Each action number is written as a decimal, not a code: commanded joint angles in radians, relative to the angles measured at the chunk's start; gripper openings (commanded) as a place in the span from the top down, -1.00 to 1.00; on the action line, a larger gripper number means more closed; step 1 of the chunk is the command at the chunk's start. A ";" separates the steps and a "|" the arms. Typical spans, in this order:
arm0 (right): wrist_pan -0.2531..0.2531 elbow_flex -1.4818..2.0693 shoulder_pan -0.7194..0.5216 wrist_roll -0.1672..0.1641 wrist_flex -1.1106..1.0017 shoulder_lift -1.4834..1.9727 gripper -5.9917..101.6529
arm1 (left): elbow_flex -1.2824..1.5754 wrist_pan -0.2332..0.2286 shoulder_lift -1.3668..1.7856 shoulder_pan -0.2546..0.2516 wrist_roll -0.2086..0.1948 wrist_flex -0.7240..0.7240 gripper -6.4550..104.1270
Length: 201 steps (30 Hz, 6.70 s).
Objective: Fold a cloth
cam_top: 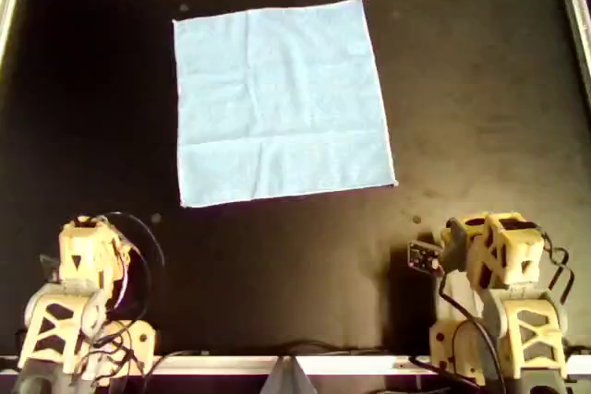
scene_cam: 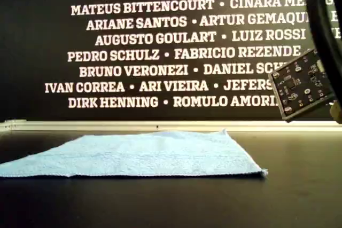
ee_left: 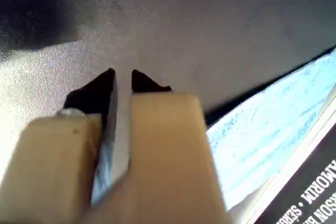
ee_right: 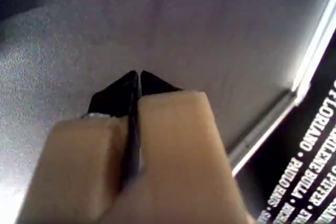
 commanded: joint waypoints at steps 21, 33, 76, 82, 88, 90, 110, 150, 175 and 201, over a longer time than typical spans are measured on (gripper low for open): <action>0.000 -0.009 0.018 -0.011 -0.040 0.041 -0.74 | -0.012 0.003 0.012 0.009 0.011 0.000 -0.79; -0.021 -0.229 0.144 -0.035 -0.104 -0.067 -0.74 | -0.061 0.049 0.012 -0.009 -0.003 -0.215 -0.76; -0.261 -1.172 0.170 0.137 -0.356 -1.750 -0.74 | -0.655 0.362 -1.411 -0.222 -0.005 -0.627 -0.79; -0.262 -1.180 0.170 0.137 -0.356 -1.753 -0.74 | -0.657 0.362 -1.404 -0.221 -0.003 -0.624 -0.76; -0.262 -1.180 0.170 0.137 -0.356 -1.753 -0.74 | -0.655 0.362 -1.401 -0.215 -0.003 -0.617 -0.76; -0.262 -1.180 0.170 0.137 -0.356 -1.753 -0.74 | -0.653 0.362 -1.401 -0.215 -0.003 -0.615 -0.76; -0.264 -1.226 0.170 0.137 -0.357 -1.755 0.34 | -0.667 0.362 -1.348 -0.215 0.002 -0.629 0.30; -0.322 -0.885 0.147 0.138 -0.357 -1.479 0.89 | -0.532 0.362 -0.951 -0.219 0.012 -0.611 0.91; -0.307 -1.335 0.153 0.127 -0.385 -1.549 0.89 | -0.986 0.342 -1.181 -0.120 0.012 -0.634 0.90; -0.307 -2.378 0.149 0.120 -0.385 -2.411 0.89 | -1.916 0.342 -2.033 -0.066 0.012 -0.632 0.90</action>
